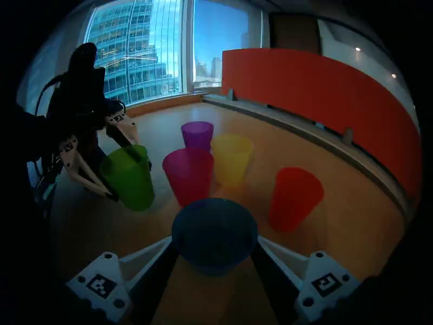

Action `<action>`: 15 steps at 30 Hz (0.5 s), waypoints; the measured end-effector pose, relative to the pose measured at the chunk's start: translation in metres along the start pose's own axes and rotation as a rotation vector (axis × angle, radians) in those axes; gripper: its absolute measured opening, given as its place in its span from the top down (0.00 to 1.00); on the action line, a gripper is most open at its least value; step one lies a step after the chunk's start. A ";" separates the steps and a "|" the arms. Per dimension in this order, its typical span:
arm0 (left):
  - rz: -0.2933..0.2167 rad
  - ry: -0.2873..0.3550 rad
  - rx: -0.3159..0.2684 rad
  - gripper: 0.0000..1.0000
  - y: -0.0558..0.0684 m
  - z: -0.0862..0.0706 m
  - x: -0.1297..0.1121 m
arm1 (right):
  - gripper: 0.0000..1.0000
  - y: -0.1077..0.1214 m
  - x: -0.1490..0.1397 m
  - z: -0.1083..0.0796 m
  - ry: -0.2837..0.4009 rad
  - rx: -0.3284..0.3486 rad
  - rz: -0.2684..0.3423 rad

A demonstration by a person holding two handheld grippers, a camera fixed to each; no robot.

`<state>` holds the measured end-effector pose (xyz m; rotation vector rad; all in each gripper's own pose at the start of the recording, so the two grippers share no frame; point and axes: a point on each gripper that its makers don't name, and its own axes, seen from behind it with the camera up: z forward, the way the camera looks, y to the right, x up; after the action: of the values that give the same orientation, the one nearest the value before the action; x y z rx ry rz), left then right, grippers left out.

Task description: Pour water

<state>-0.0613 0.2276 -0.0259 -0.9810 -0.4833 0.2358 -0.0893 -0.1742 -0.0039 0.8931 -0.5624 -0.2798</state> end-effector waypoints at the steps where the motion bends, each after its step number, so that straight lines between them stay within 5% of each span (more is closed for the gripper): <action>1: -0.002 0.006 0.004 0.16 -0.001 -0.001 0.002 | 0.12 0.000 0.003 -0.002 0.006 -0.003 -0.001; 15: -0.030 0.128 0.092 0.16 -0.020 -0.037 0.044 | 0.12 0.009 0.041 -0.036 0.092 -0.054 0.017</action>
<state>-0.0053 0.2071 -0.0138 -0.8924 -0.3671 0.1659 -0.0346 -0.1641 -0.0008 0.8437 -0.4750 -0.2360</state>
